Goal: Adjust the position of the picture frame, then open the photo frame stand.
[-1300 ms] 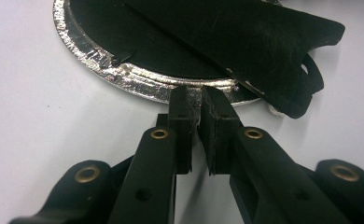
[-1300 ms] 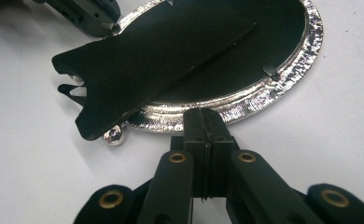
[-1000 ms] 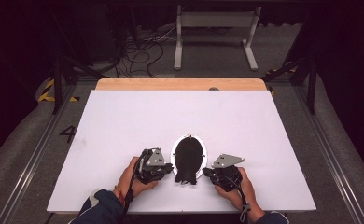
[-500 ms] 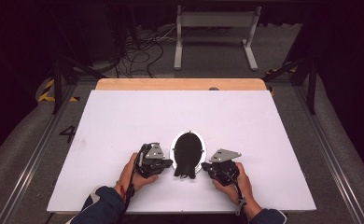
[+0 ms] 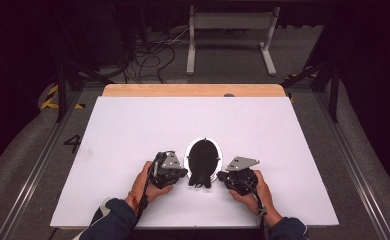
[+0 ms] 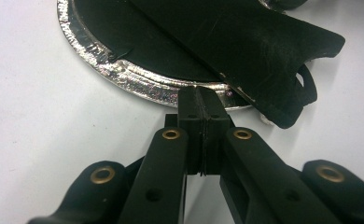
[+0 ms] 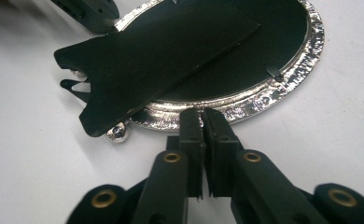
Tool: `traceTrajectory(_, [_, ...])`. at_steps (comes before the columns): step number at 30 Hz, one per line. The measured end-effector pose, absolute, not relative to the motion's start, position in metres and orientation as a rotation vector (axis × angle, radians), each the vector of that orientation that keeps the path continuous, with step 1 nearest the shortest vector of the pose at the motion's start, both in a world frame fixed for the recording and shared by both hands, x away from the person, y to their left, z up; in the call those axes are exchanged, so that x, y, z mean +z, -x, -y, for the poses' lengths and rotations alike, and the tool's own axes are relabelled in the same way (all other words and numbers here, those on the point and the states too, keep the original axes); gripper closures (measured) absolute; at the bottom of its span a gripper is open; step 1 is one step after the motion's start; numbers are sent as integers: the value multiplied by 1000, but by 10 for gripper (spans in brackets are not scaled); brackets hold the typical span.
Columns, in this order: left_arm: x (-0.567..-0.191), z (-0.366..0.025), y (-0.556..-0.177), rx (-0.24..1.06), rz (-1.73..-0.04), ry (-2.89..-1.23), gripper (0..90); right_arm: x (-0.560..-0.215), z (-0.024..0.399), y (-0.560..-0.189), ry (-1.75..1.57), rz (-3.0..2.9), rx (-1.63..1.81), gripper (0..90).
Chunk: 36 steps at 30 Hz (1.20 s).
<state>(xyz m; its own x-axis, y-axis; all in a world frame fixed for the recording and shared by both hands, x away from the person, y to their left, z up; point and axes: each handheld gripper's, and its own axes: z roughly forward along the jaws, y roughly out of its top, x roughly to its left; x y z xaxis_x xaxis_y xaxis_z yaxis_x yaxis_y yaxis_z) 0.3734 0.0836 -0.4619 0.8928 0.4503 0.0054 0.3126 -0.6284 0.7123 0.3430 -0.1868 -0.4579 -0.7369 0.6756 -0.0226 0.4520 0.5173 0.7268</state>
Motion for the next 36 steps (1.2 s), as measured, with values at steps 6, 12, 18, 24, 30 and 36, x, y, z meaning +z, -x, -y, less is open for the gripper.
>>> traceTrajectory(6, [-453,-107,-372,204,-552,-2194,876,-456,190,-339,-920,-2472,1032,840])
traceTrajectory(12, [-442,-137,-355,272,-528,-2173,817,-450,201,-336,-922,-2477,1057,796])
traceTrajectory(18, [-447,-168,-332,353,-521,-2217,696,-443,205,-332,-912,-2481,1078,737])
traceTrajectory(24, [-455,-194,-323,364,-573,-2213,552,-442,203,-330,-912,-2501,1059,676])
traceTrajectory(30, [-461,-201,-313,395,-638,-2178,322,-443,200,-328,-908,-2524,1042,632])
traceTrajectory(36, [-461,-207,-307,418,-689,-2135,232,-446,191,-326,-882,-2555,1035,595])
